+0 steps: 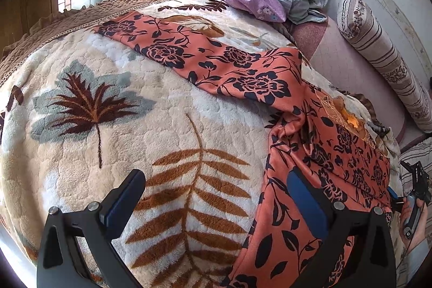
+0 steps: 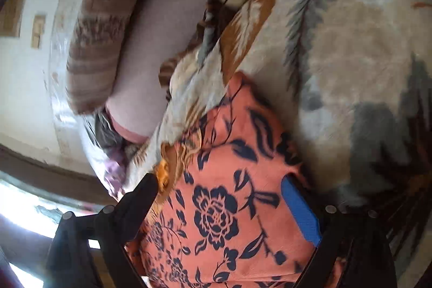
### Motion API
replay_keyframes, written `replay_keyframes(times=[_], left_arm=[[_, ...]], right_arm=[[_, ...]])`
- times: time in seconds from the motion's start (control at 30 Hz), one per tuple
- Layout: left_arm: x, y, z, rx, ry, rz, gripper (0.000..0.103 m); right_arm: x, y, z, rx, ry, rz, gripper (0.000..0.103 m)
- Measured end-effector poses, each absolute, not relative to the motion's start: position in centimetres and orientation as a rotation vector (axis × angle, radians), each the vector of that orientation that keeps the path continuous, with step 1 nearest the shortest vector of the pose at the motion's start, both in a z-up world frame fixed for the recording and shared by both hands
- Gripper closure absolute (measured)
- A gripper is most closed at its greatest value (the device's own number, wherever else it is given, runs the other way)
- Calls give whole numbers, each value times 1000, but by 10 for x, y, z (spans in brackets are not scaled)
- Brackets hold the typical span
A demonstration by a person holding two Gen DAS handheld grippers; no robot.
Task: Fold small clothes
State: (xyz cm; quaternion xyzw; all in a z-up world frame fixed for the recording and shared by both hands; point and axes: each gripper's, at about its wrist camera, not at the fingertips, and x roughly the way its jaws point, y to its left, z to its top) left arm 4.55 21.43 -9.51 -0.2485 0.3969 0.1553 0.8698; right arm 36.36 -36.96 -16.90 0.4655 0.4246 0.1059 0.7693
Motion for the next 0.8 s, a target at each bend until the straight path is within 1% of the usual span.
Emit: replay_keyframes(times=[0.07,0.1,0.17,0.27,0.33,0.4,0.43,0.5,0.63,0.7,0.8], left_arm=[[48,212,-96,-510,836,324,0],[48,210,-97,-499,841,325,0],[48,208,-97,-480,841,327,0],[47,206,-96,-468,832,329,0],[46,208,-96,-469,822,333,0],[44,212,-96,-490,817,332,0],[43,216,-96,-514,818,325,0],[39,228,-94,-604,811,294,0],[29,265,-81,-878,694,205,0],[36,286,-75,-955,654,190,0],[55,327,-71,-1024,621,202,0]], right_arm=[[367,-378,-161,913,954,132,7],[368,-381,-158,918,954,147,7],[370,-377,-148,958,911,250,7],[376,-364,-133,920,847,313,7],[389,-352,-138,884,854,365,7],[398,-347,-163,812,986,235,8],[395,-349,-167,840,969,219,9],[377,-342,-143,783,901,173,8],[309,-288,-106,579,830,344,8],[273,-261,-109,529,829,442,8],[240,-235,-132,510,858,486,8]])
